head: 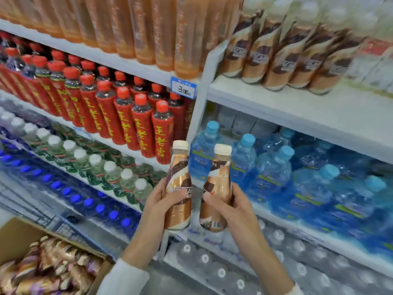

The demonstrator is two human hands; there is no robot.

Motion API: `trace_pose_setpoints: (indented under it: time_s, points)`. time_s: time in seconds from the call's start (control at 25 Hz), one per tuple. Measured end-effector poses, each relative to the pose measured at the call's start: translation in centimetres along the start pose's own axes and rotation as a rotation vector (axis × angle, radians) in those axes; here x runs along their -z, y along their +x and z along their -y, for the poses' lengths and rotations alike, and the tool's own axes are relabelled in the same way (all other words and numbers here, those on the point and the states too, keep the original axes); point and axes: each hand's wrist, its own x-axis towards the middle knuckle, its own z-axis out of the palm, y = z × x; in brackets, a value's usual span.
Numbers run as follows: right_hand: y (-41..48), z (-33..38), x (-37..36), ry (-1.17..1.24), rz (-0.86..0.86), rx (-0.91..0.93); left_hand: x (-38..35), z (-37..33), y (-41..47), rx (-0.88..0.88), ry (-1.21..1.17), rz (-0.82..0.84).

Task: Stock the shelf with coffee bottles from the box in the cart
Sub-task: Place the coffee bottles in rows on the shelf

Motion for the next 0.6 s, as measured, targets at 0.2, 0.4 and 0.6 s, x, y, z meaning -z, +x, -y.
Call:
trace_pose_setpoints:
  time_s: [0.2, 0.4, 0.6]
  points:
    - [-3.4, 4.9, 12.8, 0.065, -0.136, 0.107, -14.1, 1.1, -0.4, -0.034, 0.077, 0.141]
    - [-4.3, 10.9, 22.3, 0.033, -0.236, 0.299, -26.4, -1.6, 1.0, -0.180, 0.141, 0.268]
    - [-1.6, 16.4, 27.5, -0.083, -0.323, 0.505, -34.9, -6.0, 3.3, -0.436, 0.254, 0.367]
